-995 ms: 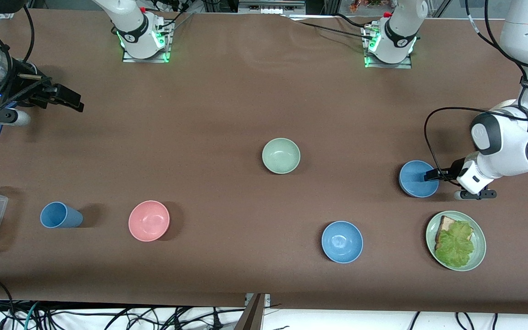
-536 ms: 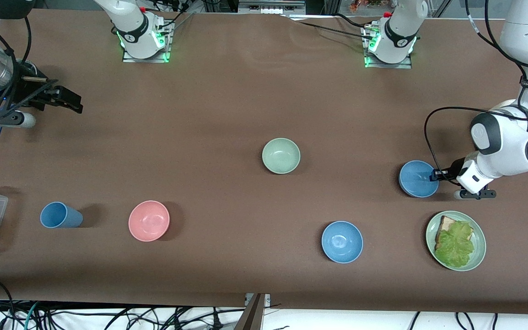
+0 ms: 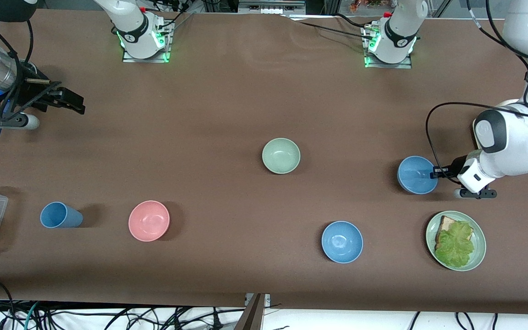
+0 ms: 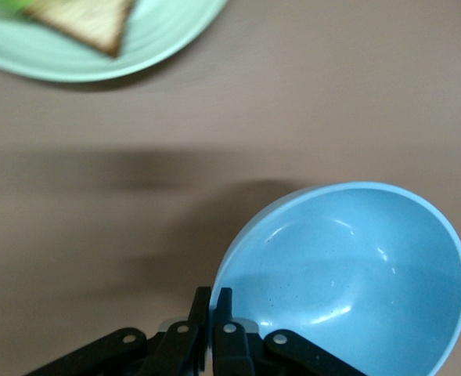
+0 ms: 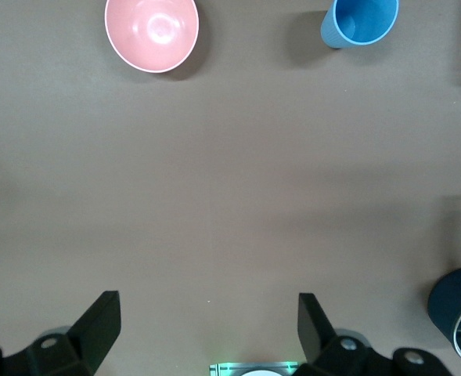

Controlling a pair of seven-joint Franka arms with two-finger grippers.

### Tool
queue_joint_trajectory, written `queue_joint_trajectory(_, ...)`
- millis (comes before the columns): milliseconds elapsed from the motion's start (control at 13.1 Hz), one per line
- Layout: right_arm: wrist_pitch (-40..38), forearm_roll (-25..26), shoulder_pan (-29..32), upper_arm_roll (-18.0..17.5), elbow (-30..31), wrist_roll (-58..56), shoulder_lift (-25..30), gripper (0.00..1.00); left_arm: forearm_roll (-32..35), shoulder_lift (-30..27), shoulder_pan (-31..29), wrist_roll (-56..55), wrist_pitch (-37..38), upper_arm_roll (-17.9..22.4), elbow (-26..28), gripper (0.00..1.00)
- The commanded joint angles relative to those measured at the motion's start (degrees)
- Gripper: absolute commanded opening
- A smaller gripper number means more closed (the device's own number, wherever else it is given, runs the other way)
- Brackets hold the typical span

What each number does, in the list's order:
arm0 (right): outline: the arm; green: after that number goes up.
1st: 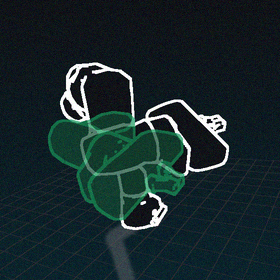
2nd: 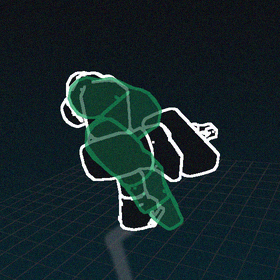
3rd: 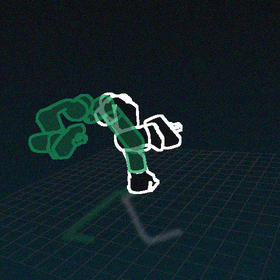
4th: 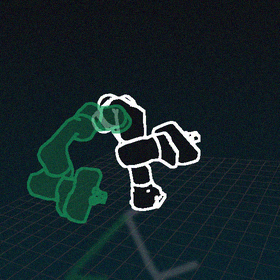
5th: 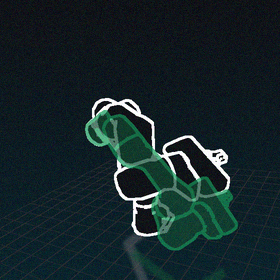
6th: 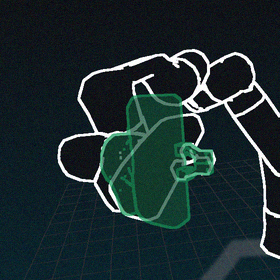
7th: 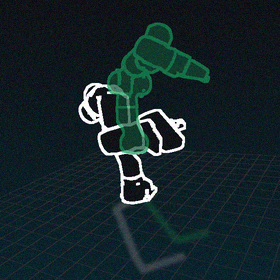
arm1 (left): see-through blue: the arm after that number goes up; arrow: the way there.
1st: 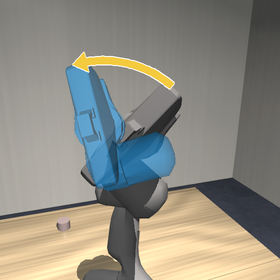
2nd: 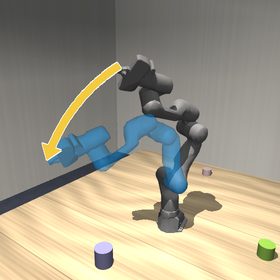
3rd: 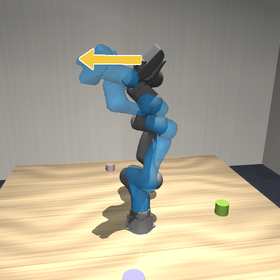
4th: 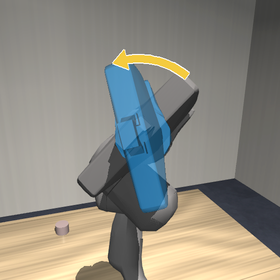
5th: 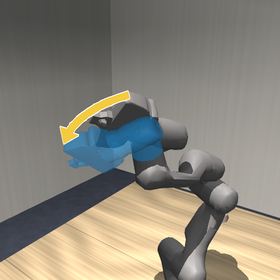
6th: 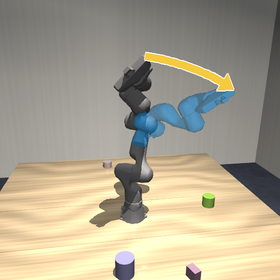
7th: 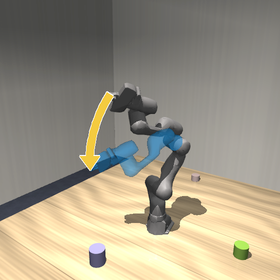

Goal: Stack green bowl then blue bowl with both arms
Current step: 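Carry the blue bowl over the green bowl with the left gripper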

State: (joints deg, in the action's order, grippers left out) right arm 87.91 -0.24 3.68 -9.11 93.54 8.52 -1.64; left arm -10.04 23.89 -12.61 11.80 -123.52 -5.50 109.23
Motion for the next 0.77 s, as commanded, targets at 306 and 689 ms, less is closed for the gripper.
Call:
queue_joint_trajectory(306,0.07,0.15,0.98,-0.82,-0.11,-0.35,0.24,1.00,-1.65,-3.94,17.76,-17.21,7.86,0.23,-6.83,0.00)
queue_joint_trajectory(689,-0.27,0.58,1.06,-0.73,-1.77,-1.30,0.15,1.00,-1.65,-0.26,31.13,-33.30,7.16,0.31,-11.49,0.00)
